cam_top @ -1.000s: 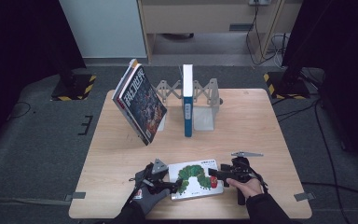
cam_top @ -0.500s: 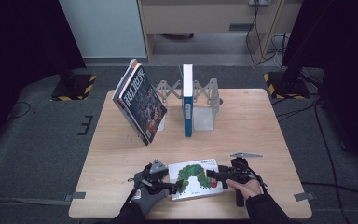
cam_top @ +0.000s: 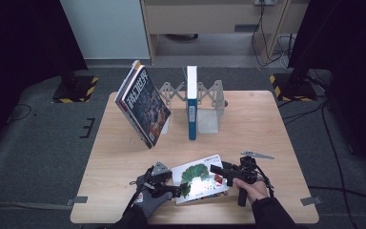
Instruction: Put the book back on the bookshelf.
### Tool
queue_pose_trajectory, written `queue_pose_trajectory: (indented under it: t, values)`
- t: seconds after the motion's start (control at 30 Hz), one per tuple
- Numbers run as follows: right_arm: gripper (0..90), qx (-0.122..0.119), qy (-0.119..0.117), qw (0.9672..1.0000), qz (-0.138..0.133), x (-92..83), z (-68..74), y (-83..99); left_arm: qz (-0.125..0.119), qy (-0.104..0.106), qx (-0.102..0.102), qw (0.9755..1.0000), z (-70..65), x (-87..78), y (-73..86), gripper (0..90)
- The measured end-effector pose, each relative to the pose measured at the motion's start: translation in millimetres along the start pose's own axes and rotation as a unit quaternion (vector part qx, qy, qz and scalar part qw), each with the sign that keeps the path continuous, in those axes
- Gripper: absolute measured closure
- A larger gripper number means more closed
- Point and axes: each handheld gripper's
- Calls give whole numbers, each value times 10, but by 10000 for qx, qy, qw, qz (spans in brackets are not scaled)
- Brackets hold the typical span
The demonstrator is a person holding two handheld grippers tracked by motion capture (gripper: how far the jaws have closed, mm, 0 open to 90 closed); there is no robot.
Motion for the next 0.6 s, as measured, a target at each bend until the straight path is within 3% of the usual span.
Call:
queue_pose_trajectory:
  t: [0.03,0.17,0.3,0.43,0.6]
  values:
    - [297,8,-86,9999,105,22,18,13,16,6,37,10000,-8,3,-2,179]
    - [288,-510,158,9974,483,113,88,74,37,-28,129,9999,-31,9,0,180]
    - [362,-519,266,9967,571,90,59,56,61,-50,172,9998,-31,10,-5,186]
    - [431,-772,411,9931,784,106,49,47,72,-48,181,9998,-26,9,-9,189]
    - [515,-770,448,9914,959,122,30,36,94,-83,209,9997,-18,6,-16,201]
Point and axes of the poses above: each handheld gripper's, and its own axes: x roughly forward along the jaws, y roughly out of its underside, z roughly to its left, and after that the axes turned 4 degrees about y, right-handed
